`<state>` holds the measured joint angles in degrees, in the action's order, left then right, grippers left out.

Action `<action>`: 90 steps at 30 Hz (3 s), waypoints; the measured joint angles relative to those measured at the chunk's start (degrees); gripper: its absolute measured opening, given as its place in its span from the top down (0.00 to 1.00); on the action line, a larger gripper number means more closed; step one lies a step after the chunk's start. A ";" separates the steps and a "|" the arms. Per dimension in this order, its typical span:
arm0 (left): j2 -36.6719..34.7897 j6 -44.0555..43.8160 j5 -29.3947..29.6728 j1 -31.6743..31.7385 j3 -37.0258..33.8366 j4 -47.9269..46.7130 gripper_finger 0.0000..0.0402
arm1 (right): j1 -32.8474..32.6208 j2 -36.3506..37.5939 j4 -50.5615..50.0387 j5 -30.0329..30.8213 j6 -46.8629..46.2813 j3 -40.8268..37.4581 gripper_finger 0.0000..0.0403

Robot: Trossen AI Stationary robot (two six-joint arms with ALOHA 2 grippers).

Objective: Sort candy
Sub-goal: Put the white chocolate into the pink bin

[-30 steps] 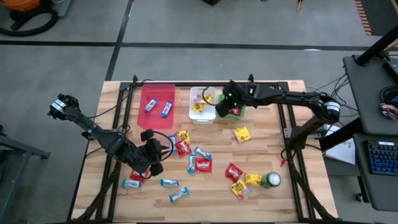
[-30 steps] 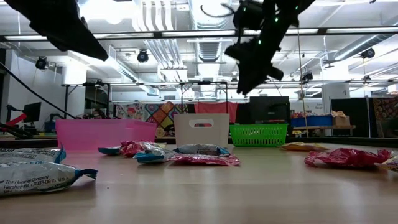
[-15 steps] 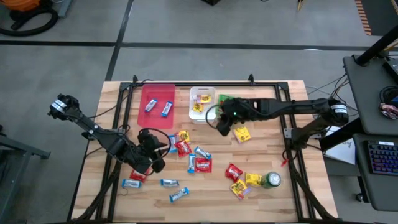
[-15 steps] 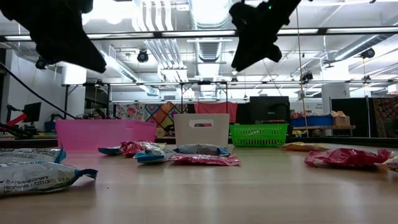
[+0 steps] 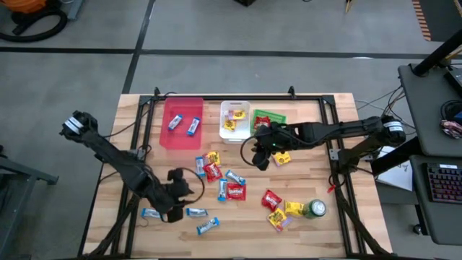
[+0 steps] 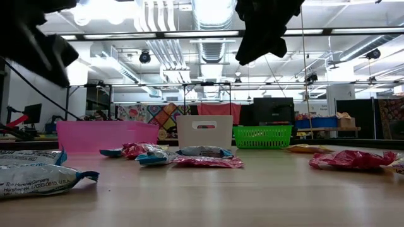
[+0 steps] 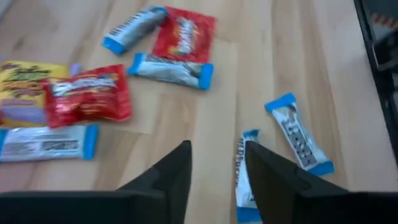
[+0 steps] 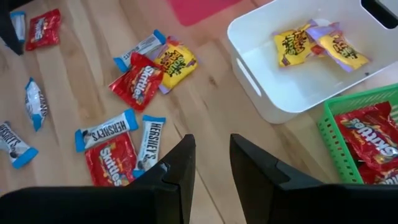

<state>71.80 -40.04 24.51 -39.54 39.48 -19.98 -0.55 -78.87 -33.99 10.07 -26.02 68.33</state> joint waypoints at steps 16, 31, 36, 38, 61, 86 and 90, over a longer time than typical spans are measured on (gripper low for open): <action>16.98 -1.70 -0.68 -3.29 1.11 8.43 0.50 | -0.09 -0.04 -0.01 0.01 -0.13 -0.19 0.77; 21.14 -5.10 -6.88 -3.37 1.11 10.62 0.59 | -0.09 -0.07 -0.01 0.02 -0.15 -0.23 0.77; 19.67 -4.35 -7.44 -3.40 1.11 7.92 0.74 | -0.09 -0.07 0.02 0.02 -0.15 -0.49 0.77; 19.29 -4.22 -7.51 -3.40 1.11 7.13 0.81 | -0.09 -0.07 0.02 0.02 -0.15 -0.81 0.77; -5.83 -18.54 15.36 9.35 1.11 -23.54 0.95 | -0.09 -0.09 0.45 0.08 -0.15 -2.00 0.77; -4.34 23.50 -5.62 78.35 0.87 -18.53 0.85 | -0.07 -0.09 0.43 0.52 -0.07 -2.02 0.77; -3.46 24.06 -5.59 78.33 0.90 -18.32 0.78 | -0.08 -0.09 0.41 0.52 -0.02 -2.02 0.77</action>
<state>68.34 -15.98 18.92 38.79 40.38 -38.30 -0.64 -78.96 -33.58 10.59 -26.04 66.30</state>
